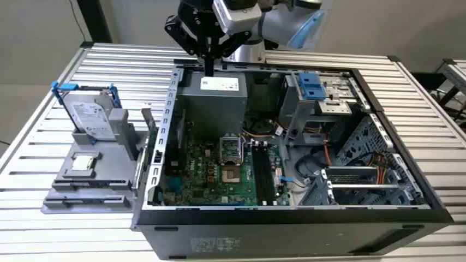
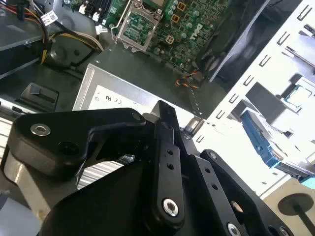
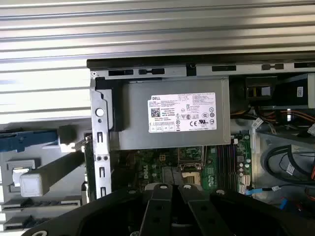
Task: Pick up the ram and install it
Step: 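Reach for the ram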
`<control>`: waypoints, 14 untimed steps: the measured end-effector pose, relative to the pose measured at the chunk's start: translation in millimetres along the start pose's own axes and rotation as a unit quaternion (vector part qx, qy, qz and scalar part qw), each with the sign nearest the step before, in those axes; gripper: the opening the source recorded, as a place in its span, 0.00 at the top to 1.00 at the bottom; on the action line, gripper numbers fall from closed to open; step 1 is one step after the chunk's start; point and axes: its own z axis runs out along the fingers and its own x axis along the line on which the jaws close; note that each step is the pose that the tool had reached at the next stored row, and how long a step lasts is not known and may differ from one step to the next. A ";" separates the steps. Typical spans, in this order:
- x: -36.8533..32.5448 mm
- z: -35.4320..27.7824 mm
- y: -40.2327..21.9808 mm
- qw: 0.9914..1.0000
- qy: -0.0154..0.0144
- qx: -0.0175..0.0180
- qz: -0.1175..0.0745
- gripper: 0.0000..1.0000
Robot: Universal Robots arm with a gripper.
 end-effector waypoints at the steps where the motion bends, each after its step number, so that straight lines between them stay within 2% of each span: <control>1: 0.0 0.0 0.0 1.000 0.000 0.000 0.000 1.00; 3: 0.0 0.0 0.0 1.000 0.002 0.000 0.000 1.00; 14: 1.8 -0.1 0.3 1.000 0.002 0.000 0.000 1.00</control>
